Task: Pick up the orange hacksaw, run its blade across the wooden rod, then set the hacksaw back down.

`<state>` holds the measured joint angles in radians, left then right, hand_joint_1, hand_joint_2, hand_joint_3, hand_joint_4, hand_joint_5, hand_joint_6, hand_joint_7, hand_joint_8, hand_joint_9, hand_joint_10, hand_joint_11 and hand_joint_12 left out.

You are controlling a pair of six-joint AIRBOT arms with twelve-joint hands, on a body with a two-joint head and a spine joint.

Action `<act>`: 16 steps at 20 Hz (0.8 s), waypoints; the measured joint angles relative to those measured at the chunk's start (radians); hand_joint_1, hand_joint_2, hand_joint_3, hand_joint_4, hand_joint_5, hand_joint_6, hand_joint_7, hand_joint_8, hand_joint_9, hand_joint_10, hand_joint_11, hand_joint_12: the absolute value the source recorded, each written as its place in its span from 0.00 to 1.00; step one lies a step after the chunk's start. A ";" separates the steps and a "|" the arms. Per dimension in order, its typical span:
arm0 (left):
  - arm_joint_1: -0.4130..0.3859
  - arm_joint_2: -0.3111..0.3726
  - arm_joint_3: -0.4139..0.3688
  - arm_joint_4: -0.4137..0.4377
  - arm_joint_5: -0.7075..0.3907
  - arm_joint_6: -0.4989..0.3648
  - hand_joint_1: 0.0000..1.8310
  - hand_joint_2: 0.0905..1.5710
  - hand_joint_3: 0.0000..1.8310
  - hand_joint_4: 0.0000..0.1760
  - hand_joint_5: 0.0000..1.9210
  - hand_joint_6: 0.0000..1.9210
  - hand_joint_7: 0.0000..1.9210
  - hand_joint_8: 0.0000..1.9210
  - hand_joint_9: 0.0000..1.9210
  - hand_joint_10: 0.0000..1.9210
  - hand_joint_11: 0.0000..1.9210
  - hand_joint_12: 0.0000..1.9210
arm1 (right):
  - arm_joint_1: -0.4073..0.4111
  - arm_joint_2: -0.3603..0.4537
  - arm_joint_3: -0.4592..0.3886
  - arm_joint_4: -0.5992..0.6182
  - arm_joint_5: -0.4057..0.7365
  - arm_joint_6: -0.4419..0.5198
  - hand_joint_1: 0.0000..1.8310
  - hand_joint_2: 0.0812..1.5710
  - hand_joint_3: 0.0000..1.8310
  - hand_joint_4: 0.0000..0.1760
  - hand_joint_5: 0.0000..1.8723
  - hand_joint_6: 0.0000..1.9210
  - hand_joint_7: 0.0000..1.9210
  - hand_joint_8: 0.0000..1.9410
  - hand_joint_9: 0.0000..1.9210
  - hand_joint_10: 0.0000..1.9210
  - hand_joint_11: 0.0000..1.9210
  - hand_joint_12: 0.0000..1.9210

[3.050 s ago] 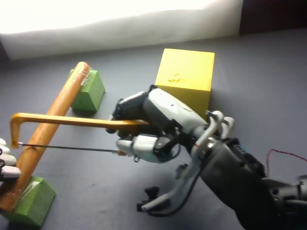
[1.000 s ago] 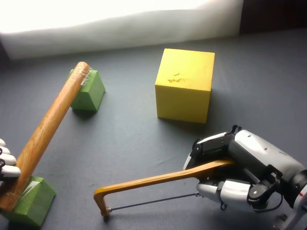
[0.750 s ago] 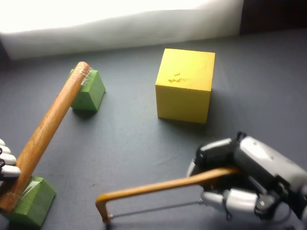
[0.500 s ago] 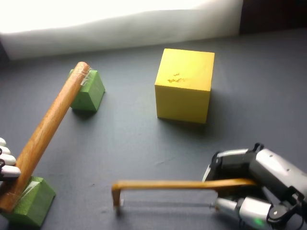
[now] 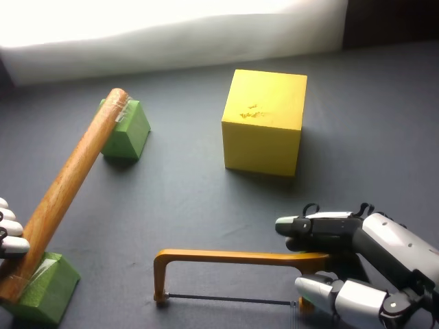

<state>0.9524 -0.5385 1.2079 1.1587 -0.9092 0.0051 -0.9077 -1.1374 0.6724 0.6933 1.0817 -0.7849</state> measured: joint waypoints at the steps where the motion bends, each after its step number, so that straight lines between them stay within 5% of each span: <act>1: 0.000 0.000 0.000 0.000 0.000 0.000 0.00 0.77 0.00 0.00 0.01 0.00 0.00 0.00 0.01 0.00 0.01 0.03 | -0.002 0.000 0.000 -0.006 0.003 0.002 0.60 0.73 0.00 0.00 0.34 0.01 0.37 0.06 0.31 0.28 0.20 0.70; 3: 0.000 0.000 0.000 0.000 0.000 0.000 0.01 0.77 0.00 0.00 0.01 0.00 0.00 0.00 0.00 0.00 0.00 0.05 | -0.007 0.002 -0.008 -0.012 -0.002 0.000 0.58 0.71 0.00 0.00 0.29 0.00 0.30 0.00 0.29 0.08 0.08 0.68; 5: 0.000 0.000 0.000 0.000 0.000 0.000 0.02 0.77 0.00 0.00 0.00 0.00 0.00 0.00 0.00 0.00 0.00 0.02 | -0.009 0.002 -0.010 -0.009 -0.011 0.000 0.52 0.68 0.00 0.00 0.23 0.00 0.20 0.00 0.20 0.01 0.00 0.60; 8: 0.000 0.000 0.000 0.000 0.000 0.000 0.00 0.77 0.00 0.00 0.01 0.00 0.00 0.00 0.00 0.00 0.01 0.02 | -0.009 0.002 -0.010 -0.008 -0.010 0.001 0.39 0.65 0.00 0.00 0.08 0.00 0.06 0.00 0.04 0.00 0.00 0.31; 12: 0.000 0.000 0.000 0.000 0.000 0.000 0.00 0.77 0.00 0.00 0.01 0.00 0.01 0.00 0.01 0.00 0.02 0.01 | -0.008 0.004 -0.012 -0.008 -0.010 0.001 0.36 0.59 0.00 0.00 0.00 0.00 0.00 0.00 0.00 0.00 0.00 0.01; 16: 0.000 0.000 0.000 0.000 0.000 0.000 0.00 0.77 0.00 0.00 0.00 0.00 0.00 0.00 0.00 0.00 0.01 0.01 | -0.005 0.010 -0.013 -0.003 0.007 0.000 0.32 0.56 0.00 0.00 0.02 0.01 0.00 0.00 0.00 0.00 0.04 0.02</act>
<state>0.9524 -0.5385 1.2079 1.1584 -0.9096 0.0055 -0.9127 -1.1275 0.6598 0.6907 1.0885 -0.7845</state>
